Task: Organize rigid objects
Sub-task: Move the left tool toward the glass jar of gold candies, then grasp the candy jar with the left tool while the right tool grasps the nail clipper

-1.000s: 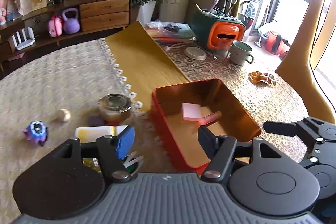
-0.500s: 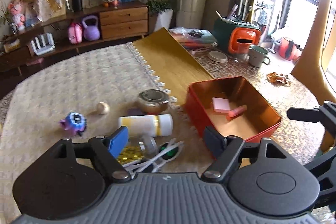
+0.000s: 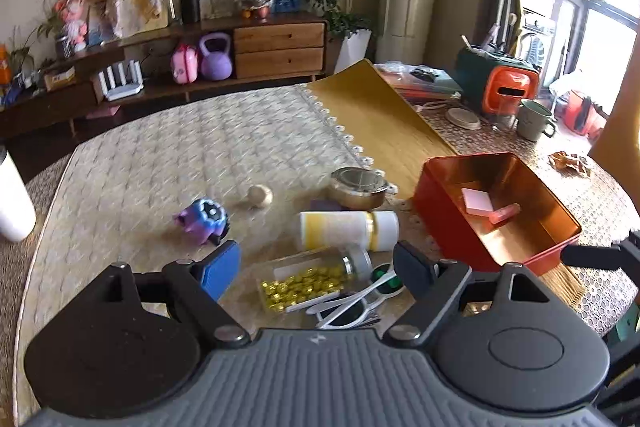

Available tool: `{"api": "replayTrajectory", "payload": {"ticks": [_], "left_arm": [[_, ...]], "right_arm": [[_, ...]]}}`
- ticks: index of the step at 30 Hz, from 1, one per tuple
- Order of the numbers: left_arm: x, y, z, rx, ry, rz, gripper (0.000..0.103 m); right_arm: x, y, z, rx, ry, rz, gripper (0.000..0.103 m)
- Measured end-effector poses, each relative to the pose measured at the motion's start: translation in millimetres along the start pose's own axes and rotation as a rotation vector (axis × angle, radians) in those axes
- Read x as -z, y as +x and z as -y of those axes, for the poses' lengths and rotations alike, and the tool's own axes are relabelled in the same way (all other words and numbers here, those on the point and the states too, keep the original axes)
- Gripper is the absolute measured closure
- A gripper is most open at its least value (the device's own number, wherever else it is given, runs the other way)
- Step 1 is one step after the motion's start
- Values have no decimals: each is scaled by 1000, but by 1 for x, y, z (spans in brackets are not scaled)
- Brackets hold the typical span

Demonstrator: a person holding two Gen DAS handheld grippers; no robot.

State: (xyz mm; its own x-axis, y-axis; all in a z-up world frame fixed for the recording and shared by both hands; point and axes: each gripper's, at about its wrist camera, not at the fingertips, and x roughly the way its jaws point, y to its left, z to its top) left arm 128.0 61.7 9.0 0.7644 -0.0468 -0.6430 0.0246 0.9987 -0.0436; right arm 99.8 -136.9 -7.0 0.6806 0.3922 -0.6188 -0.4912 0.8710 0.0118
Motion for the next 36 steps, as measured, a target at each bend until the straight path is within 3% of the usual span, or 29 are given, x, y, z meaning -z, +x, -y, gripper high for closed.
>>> {"api": "replayTrajectory", "payload": {"ticks": [8,18,31,36], "left_arm": [[8,20,-27,-16,-70,-61,19],[15,54,-39,7,-50,-115,19],[21,97,-30,76,129,-177,19],[20,112,-33,150,173,-197,19]], "right_arm": [[7,16,-15,-48,-30,-30,0],[10,46,-23,-81,-56,-80,0],[18,93,-31,-121,-71,-152,2],[18,104,-33,-131,-88,-169,4]]}}
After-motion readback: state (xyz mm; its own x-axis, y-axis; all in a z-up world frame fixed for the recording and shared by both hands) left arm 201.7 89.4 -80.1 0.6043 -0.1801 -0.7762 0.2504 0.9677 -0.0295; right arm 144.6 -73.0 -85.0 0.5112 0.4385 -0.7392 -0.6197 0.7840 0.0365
